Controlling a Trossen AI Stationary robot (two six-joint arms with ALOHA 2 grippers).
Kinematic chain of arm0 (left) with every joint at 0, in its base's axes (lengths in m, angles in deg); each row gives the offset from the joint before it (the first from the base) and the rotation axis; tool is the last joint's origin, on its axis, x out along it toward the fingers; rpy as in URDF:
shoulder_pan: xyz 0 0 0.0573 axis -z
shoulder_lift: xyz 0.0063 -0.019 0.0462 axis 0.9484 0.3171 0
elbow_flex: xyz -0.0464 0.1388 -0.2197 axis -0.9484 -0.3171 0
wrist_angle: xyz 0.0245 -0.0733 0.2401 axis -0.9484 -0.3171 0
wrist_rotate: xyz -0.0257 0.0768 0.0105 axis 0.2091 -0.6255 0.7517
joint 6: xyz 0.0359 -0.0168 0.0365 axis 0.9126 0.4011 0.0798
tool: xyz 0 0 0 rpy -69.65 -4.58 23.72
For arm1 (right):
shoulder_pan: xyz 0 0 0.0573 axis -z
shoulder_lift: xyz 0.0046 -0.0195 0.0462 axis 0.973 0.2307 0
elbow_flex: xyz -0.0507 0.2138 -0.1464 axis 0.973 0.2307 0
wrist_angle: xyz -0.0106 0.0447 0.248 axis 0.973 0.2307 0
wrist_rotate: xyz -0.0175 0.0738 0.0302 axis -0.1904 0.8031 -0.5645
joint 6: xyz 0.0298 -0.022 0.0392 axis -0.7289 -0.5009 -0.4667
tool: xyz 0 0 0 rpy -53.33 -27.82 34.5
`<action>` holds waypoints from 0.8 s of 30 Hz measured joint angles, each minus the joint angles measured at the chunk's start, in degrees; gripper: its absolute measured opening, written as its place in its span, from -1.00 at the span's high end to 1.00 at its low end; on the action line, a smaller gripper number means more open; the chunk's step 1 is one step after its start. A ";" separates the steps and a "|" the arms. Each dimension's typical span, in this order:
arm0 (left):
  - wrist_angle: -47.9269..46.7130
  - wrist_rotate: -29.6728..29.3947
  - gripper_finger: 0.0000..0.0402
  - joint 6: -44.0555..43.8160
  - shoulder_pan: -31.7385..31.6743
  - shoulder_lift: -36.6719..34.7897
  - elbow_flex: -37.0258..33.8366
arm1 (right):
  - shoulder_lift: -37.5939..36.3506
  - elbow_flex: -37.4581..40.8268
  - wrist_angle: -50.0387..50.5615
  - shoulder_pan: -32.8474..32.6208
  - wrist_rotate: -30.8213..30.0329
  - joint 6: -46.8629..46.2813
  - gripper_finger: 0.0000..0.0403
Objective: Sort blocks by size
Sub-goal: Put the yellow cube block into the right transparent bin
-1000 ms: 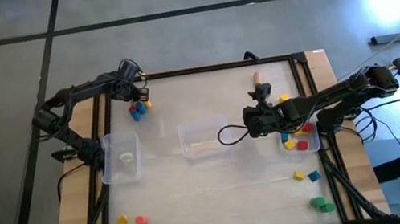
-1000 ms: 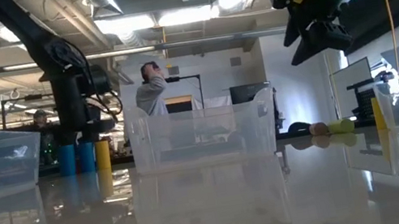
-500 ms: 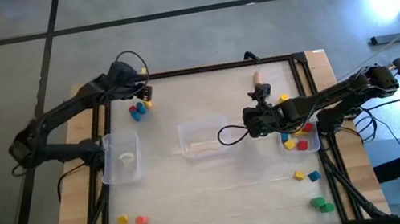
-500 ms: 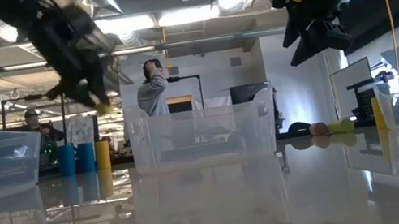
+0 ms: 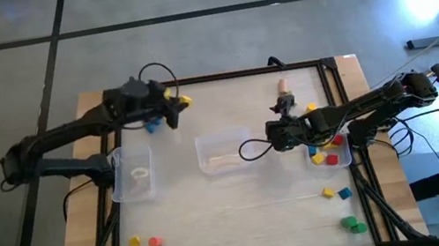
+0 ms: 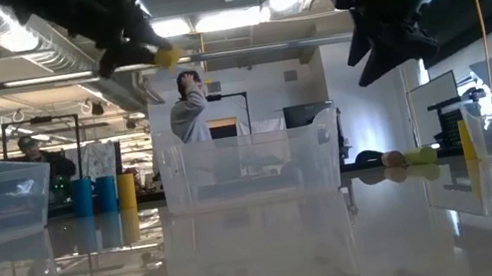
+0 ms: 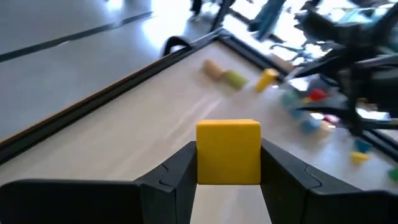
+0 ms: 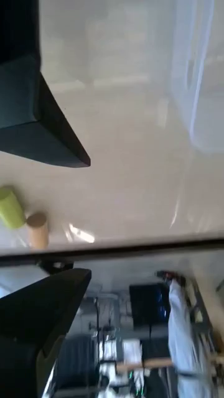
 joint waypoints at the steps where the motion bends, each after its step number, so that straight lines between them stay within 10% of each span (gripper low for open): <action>1: 1.02 0.00 0.29 -0.01 1.23 0.25 0.00 | 0.00 0.00 -0.09 0.00 1.12 -0.73 -0.41; 9: 14.39 0.02 0.29 -0.97 10.58 5.60 0.00 | -0.66 -1.24 0.50 -1.76 11.75 -3.21 -0.41; 24: 41.76 -0.12 0.29 -4.33 21.49 24.45 1.13 | -11.09 -14.71 16.03 -15.89 11.85 -10.41 -0.41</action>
